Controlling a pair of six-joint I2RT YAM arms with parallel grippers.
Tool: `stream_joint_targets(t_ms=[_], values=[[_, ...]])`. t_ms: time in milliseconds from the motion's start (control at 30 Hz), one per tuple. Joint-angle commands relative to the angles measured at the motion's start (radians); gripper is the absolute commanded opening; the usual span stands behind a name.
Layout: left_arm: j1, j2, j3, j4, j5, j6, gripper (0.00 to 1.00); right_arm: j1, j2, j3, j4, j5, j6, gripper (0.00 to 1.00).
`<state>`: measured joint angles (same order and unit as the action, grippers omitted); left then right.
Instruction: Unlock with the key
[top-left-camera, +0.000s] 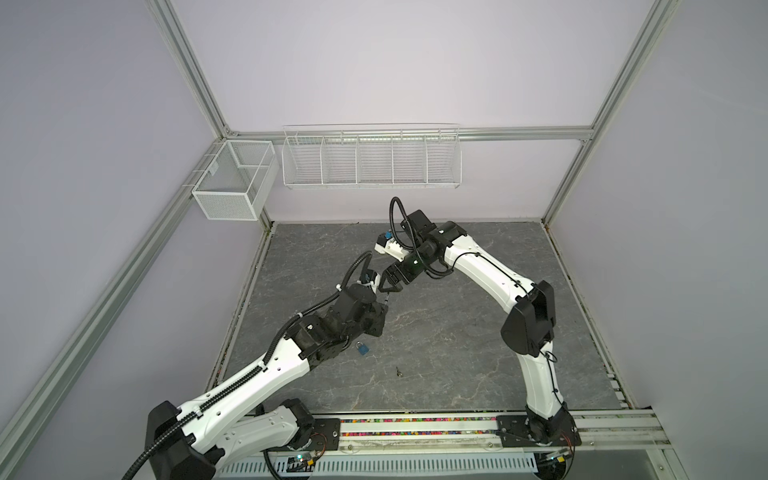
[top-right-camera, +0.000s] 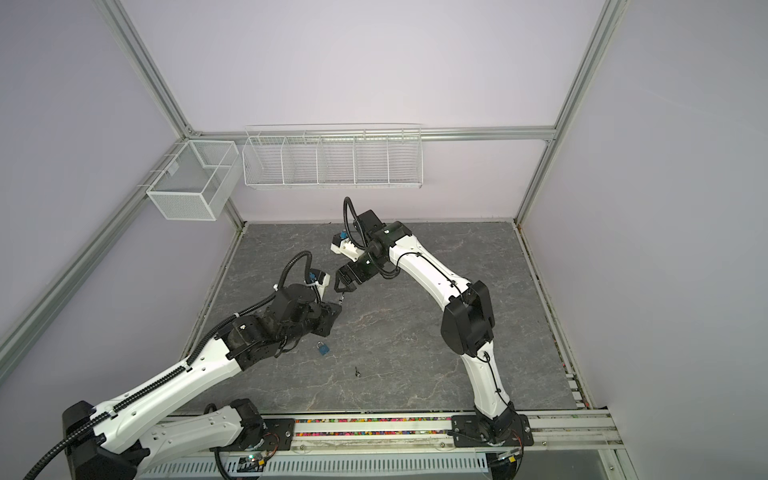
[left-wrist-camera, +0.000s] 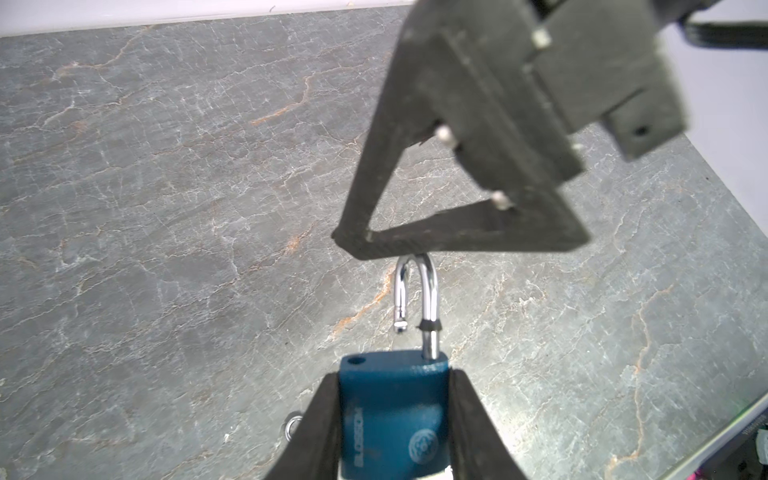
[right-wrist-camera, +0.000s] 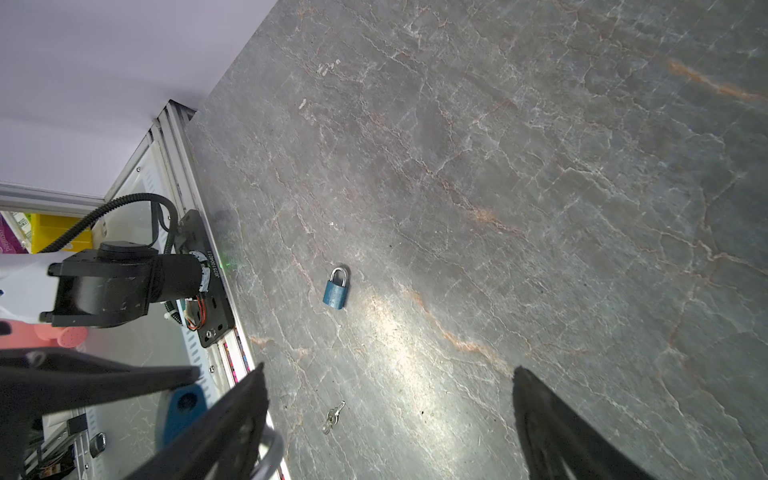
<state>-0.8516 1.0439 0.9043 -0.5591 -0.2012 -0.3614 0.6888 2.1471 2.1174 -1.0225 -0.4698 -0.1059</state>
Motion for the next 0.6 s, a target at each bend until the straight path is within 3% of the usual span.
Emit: stream_joint_targets(t_ms=[0, 233, 567], values=[[0.001, -0.003, 0.011, 0.036, -0.016, 0.015, 0.00, -0.009, 0.021, 0.027, -0.030, -0.027, -0.050, 0.93], [0.001, 0.001, 0.013, 0.031, -0.034, 0.010, 0.00, -0.025, 0.007, -0.005, -0.039, -0.063, -0.078, 0.93], [0.000, 0.011, 0.017, 0.033, -0.040, 0.007, 0.00, -0.059, -0.136, -0.213, 0.111, -0.173, -0.069, 0.93]])
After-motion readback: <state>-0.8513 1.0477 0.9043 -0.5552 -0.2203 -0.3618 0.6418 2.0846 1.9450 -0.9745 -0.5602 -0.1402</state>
